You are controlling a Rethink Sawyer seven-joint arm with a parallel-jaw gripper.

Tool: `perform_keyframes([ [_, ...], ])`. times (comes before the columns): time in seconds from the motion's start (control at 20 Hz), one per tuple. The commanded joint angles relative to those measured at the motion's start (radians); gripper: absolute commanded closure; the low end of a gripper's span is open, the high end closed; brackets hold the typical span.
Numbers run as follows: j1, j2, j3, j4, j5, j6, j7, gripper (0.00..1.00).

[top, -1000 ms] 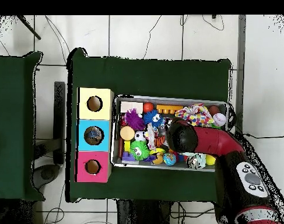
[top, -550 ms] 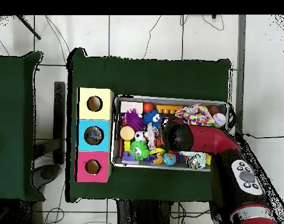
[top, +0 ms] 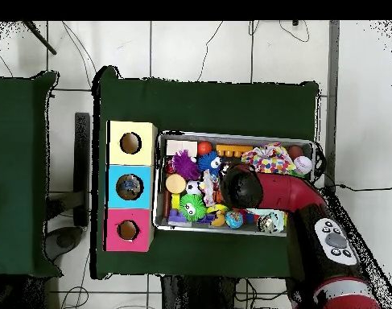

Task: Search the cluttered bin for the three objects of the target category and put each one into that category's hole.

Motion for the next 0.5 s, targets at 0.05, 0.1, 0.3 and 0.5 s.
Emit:
perform_keyframes([
  [0.05,0.035,0.101,0.003,-0.051,0.021,0.001,0.132,0.0],
  [0.1,0.043,0.111,-0.006,-0.062,0.018,0.008,0.132,0.0],
  [0.3,0.06,0.14,-0.03,-0.079,0.011,-0.02,0.143,0.0],
  [0.5,0.062,0.149,-0.032,-0.084,0.014,-0.029,0.135,0.0],
])
